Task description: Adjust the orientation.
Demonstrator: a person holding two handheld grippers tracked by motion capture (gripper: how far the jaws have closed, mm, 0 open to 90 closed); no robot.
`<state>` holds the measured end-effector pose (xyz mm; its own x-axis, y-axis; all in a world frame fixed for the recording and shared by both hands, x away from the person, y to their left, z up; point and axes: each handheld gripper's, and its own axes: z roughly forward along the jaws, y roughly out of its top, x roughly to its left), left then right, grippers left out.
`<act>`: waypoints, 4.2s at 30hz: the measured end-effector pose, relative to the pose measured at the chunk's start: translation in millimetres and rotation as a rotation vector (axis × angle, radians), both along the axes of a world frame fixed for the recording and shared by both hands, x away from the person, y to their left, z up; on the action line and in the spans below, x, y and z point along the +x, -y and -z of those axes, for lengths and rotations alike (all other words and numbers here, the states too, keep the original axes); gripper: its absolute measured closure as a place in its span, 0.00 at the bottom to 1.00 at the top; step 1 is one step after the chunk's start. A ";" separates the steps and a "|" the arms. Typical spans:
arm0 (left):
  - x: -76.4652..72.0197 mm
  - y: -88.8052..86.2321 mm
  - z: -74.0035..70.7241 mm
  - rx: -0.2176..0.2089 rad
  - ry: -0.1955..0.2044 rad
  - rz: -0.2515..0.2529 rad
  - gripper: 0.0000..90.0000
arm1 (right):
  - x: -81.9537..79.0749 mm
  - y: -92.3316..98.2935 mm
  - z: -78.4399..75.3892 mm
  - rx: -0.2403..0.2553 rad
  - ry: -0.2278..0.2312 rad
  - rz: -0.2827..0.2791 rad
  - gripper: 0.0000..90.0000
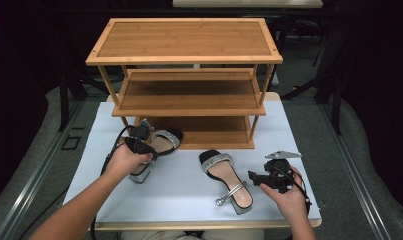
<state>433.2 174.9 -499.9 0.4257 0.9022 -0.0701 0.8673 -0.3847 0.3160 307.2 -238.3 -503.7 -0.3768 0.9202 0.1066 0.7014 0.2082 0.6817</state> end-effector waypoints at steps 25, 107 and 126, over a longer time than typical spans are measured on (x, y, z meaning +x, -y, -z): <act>-23.5 -20.0 -45.5 -0.108 0.080 0.080 0.45 | 0.1 2.1 0.6 0.006 0.001 0.004 0.37; -97.5 6.5 -1.8 -0.113 0.334 0.216 1.00 | 3.8 1.3 9.5 -0.007 -0.014 0.011 0.37; -54.2 14.9 -1.2 -0.019 0.385 0.152 1.00 | 4.7 1.7 11.0 -0.006 -0.017 0.008 0.37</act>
<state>379.0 160.0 -498.6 0.5523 0.8271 0.1040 0.6181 -0.4900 0.6146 311.9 -240.0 -514.7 -0.3677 0.9237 0.1077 0.7147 0.2066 0.6683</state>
